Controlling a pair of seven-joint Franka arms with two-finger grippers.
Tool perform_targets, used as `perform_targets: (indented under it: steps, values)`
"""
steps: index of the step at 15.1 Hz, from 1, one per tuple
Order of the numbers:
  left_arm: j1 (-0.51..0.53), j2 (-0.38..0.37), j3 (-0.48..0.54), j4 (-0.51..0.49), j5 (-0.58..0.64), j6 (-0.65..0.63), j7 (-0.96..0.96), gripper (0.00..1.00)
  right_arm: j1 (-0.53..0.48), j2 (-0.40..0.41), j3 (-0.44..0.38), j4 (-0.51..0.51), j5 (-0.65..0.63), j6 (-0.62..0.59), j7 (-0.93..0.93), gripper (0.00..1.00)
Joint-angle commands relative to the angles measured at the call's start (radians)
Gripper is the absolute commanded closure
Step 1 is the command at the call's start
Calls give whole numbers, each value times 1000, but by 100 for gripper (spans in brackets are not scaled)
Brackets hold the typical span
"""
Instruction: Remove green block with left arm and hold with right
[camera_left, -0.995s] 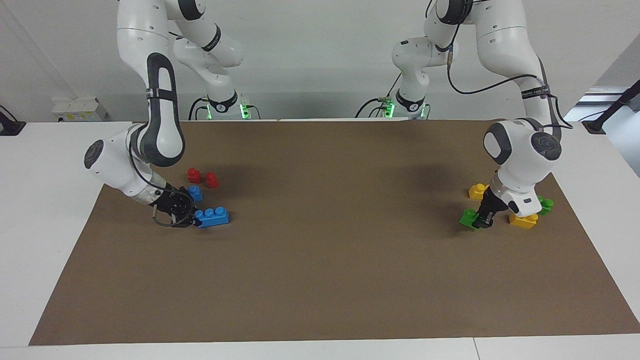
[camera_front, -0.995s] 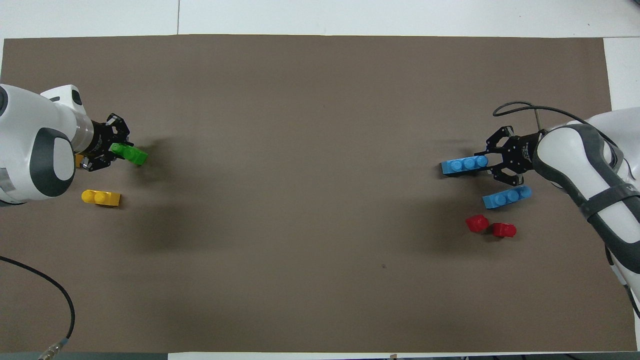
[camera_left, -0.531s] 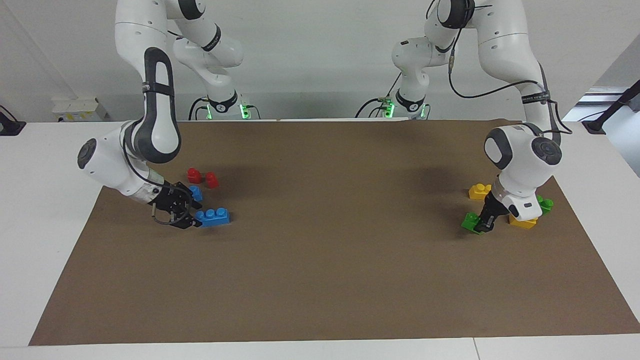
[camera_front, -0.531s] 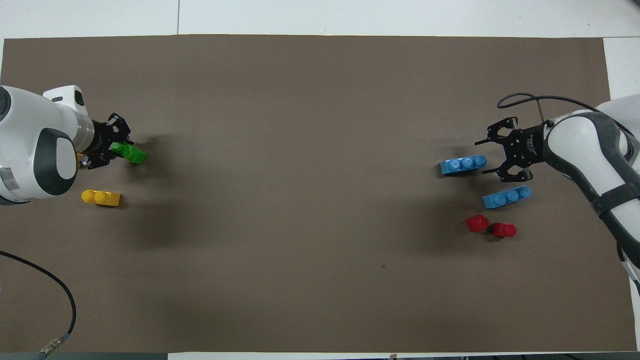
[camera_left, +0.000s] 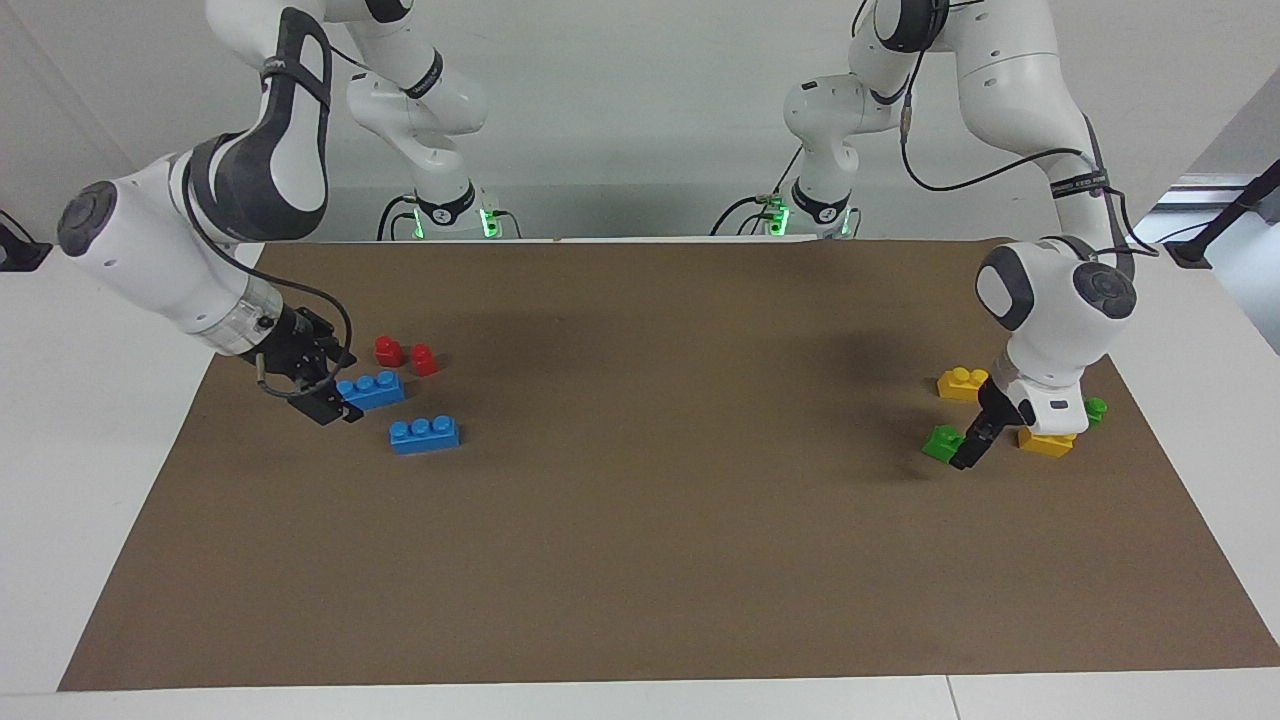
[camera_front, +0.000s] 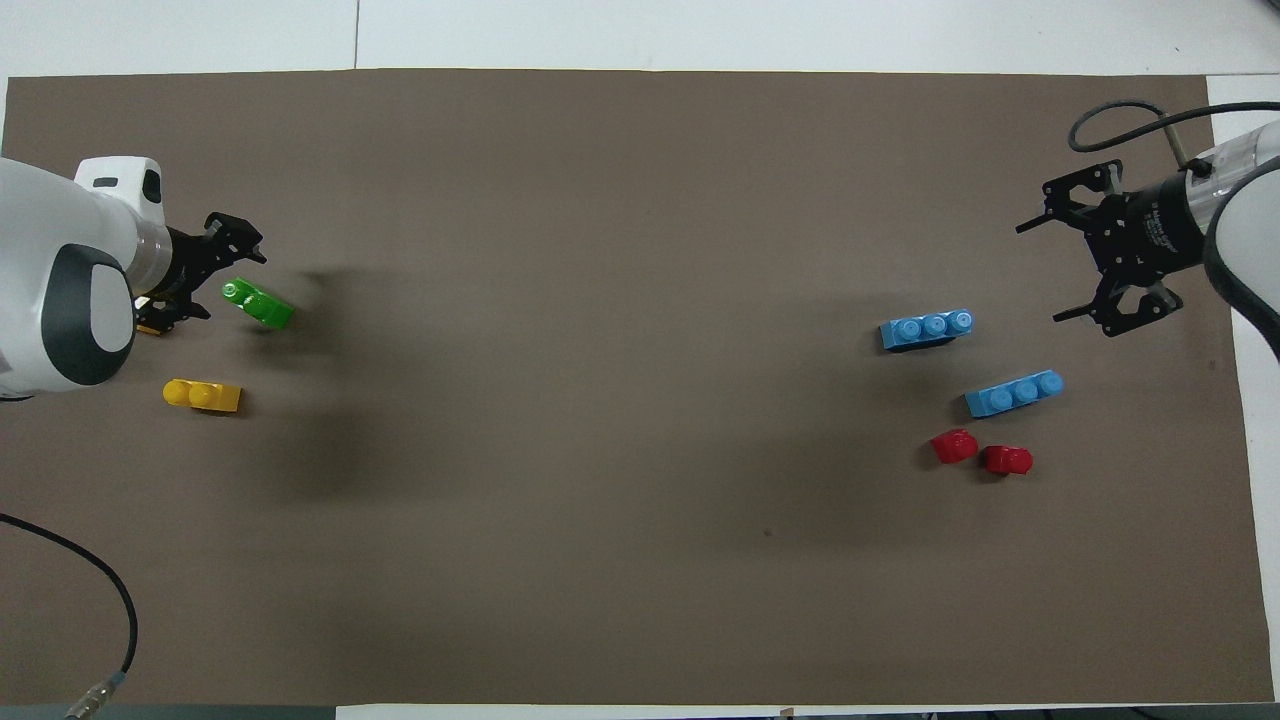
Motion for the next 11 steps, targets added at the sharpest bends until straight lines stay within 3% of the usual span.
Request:
perform_targets:
  steps: [1, 6, 11]
  values:
    - [-21, -83, -4, 1, 56, -101, 71, 0, -3, -38, 8, 47, -32, -65, -132, 0]
    - [-36, -147, -8, 84, 59, -300, 330, 0, -2, -159, 10, 51, -82, -142, -364, 0]
    - [-35, -259, -22, 109, 50, -486, 488, 0, -2, -221, 27, 51, -221, -151, -853, 0]
